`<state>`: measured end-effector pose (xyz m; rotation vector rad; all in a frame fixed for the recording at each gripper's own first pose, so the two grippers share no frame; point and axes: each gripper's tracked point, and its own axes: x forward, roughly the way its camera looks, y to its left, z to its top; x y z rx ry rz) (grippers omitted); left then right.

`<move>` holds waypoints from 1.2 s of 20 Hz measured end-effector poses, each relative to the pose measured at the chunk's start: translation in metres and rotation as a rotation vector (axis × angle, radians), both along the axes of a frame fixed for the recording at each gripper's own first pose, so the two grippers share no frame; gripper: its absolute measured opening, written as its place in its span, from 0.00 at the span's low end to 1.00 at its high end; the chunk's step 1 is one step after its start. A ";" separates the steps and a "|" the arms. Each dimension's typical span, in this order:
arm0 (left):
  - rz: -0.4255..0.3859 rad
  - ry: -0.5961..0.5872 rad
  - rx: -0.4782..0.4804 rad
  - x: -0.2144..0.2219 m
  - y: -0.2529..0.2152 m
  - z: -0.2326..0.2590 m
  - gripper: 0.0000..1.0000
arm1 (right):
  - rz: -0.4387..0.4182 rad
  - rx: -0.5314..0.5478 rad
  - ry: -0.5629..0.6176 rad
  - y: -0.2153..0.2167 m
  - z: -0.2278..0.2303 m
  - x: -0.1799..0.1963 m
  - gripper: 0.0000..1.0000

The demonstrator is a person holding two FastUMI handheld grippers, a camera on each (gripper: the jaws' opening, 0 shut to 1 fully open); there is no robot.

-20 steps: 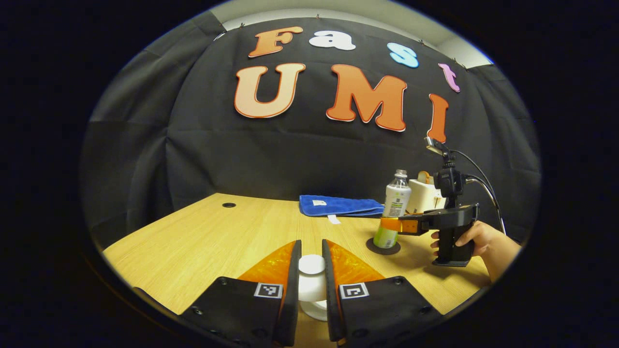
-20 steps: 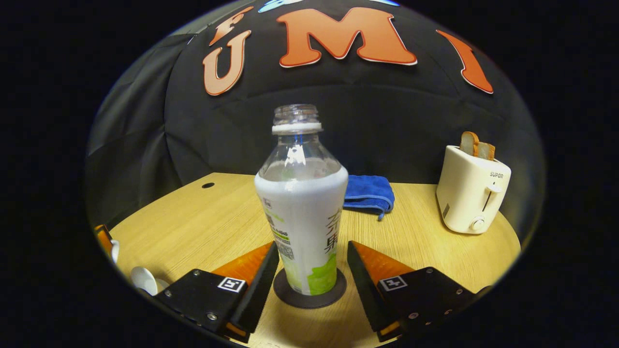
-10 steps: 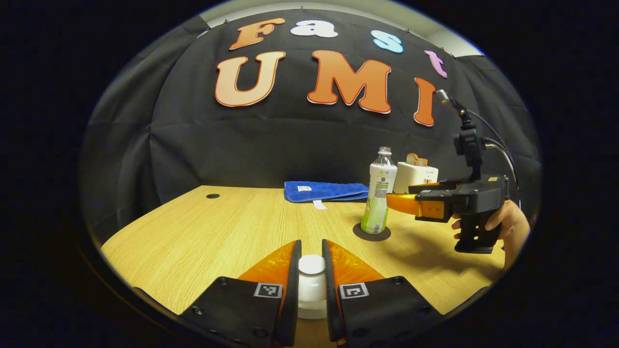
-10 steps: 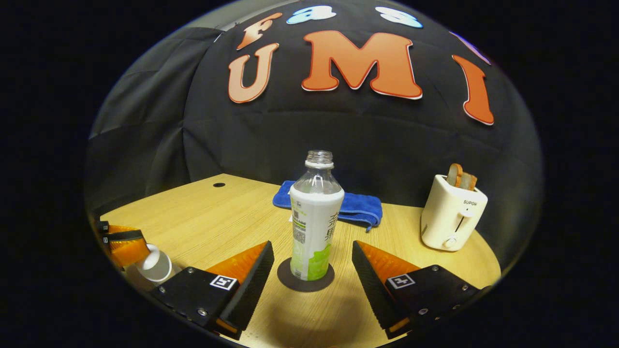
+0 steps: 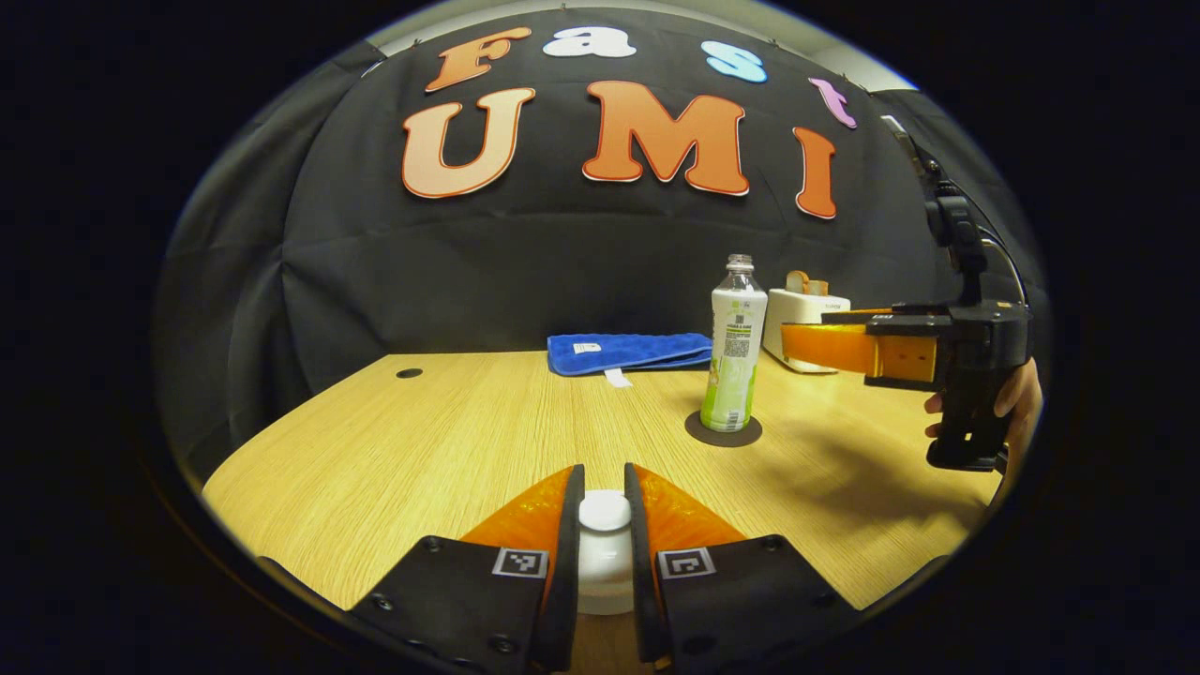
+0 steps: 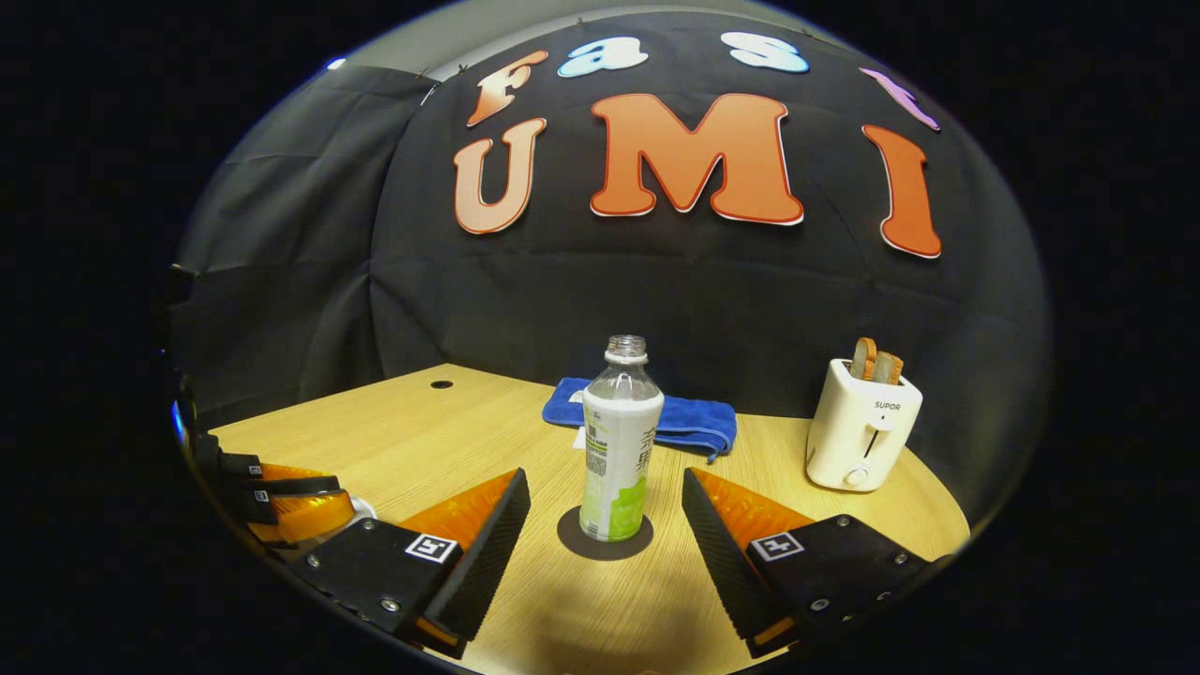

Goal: Open the teacup lid with one hand, grasp the water bottle and pour water into the teacup with the other hand; after pouring, place the water bottle on the coaster and then close the teacup lid.

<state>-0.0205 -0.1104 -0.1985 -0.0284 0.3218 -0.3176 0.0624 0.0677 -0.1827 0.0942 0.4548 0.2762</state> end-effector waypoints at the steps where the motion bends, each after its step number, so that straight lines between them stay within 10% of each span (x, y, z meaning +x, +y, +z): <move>1: -0.001 -0.002 0.001 0.000 0.000 0.001 0.27 | -0.002 0.000 -0.001 -0.002 0.000 -0.001 0.98; 11: 0.008 -0.026 0.023 -0.003 0.002 0.011 0.34 | -0.040 0.002 -0.026 -0.023 0.015 -0.013 0.98; 17: 0.127 -0.233 -0.024 0.007 0.031 0.083 0.73 | -0.075 0.016 -0.068 -0.030 0.035 -0.020 0.98; 24: 0.174 -0.331 -0.137 0.022 0.065 0.145 0.90 | -0.115 0.005 -0.148 -0.038 0.070 -0.030 0.97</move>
